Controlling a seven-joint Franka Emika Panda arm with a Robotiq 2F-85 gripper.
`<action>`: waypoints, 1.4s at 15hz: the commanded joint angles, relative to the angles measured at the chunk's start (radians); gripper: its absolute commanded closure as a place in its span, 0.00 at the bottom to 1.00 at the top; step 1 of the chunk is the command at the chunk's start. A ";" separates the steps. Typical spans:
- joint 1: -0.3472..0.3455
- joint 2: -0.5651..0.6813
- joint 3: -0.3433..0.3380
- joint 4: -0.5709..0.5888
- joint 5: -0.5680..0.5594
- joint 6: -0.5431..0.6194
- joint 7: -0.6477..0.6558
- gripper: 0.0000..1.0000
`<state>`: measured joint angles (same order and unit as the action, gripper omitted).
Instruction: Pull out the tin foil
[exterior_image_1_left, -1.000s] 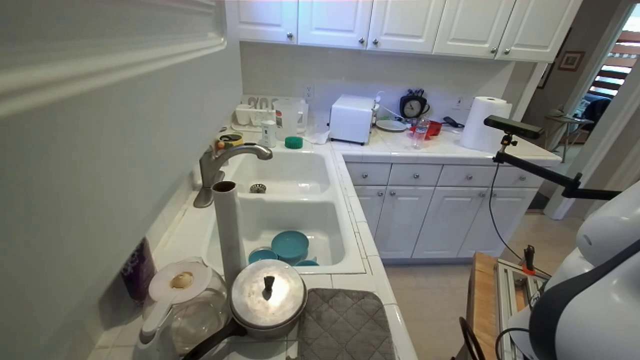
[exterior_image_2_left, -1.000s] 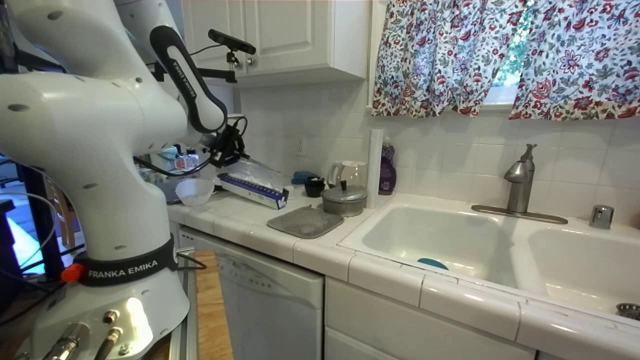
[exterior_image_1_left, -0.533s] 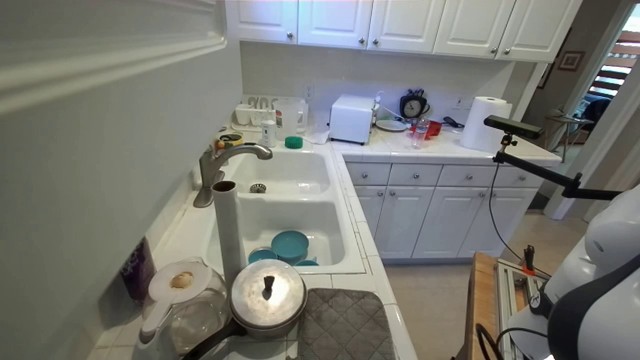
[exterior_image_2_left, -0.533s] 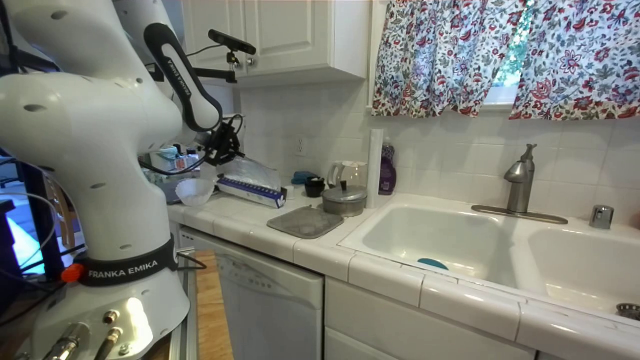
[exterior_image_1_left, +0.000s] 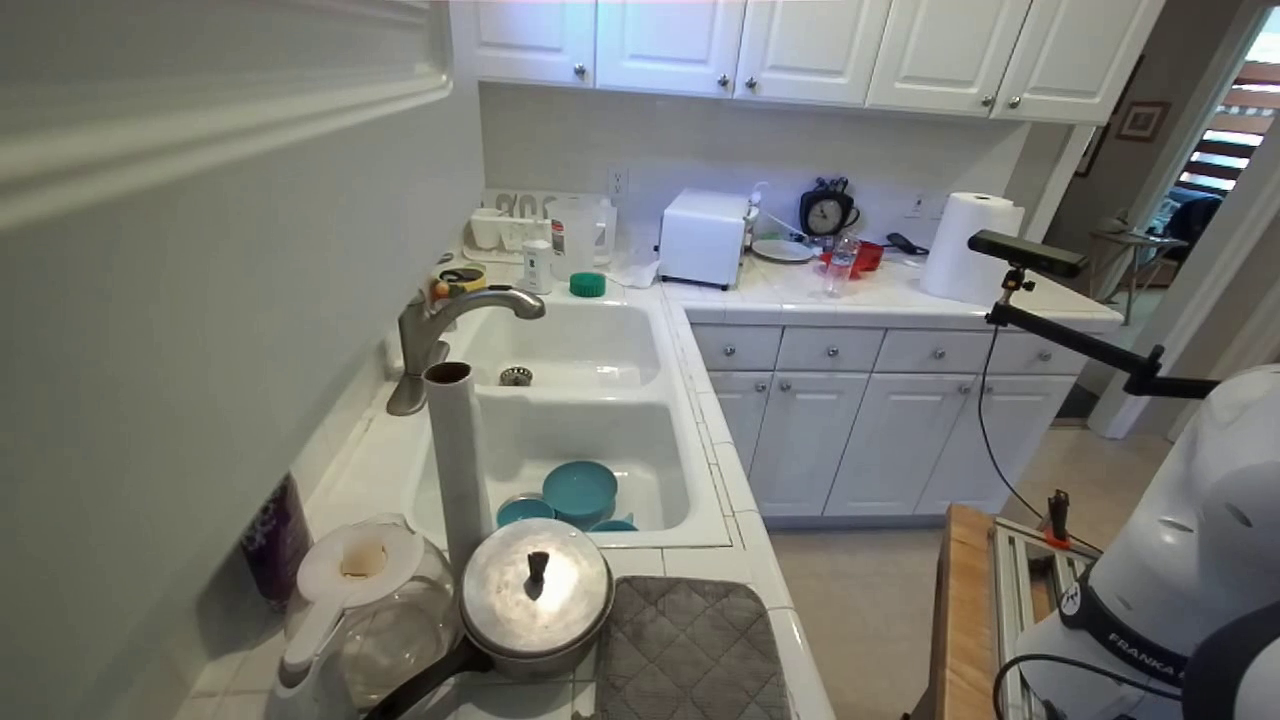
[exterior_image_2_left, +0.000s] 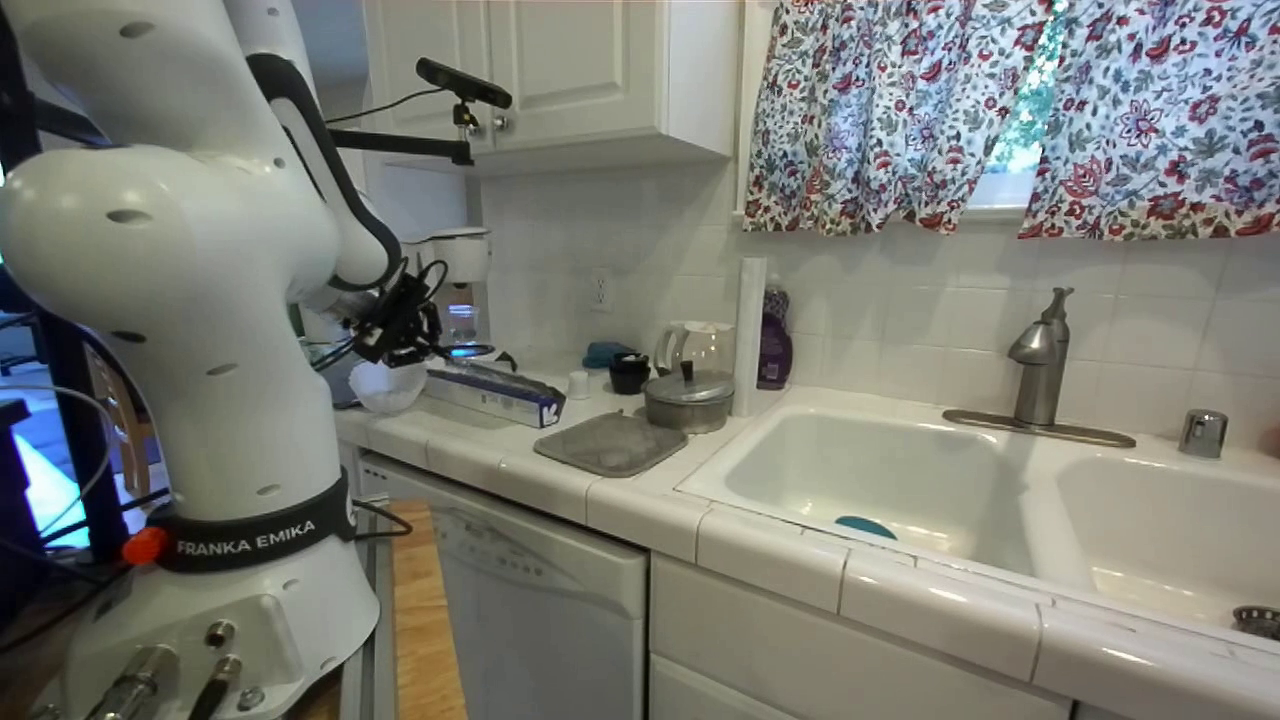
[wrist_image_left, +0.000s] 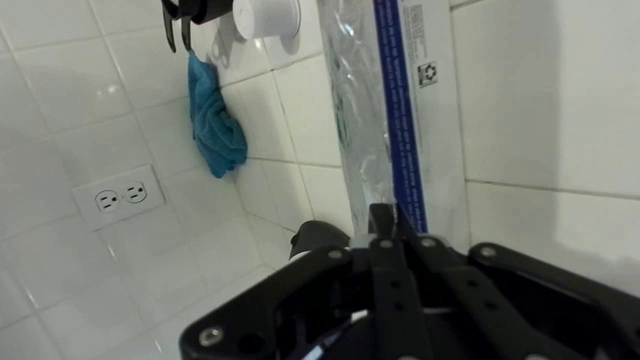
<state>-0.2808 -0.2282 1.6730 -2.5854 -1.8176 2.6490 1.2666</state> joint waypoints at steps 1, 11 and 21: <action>0.052 0.035 -0.056 -0.044 0.070 0.026 -0.071 1.00; 0.039 0.038 -0.077 -0.105 0.194 0.185 -0.140 1.00; -0.058 0.036 0.002 -0.137 0.228 0.313 -0.145 1.00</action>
<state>-0.2962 -0.2091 1.6453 -2.7139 -1.6270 2.9242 1.1700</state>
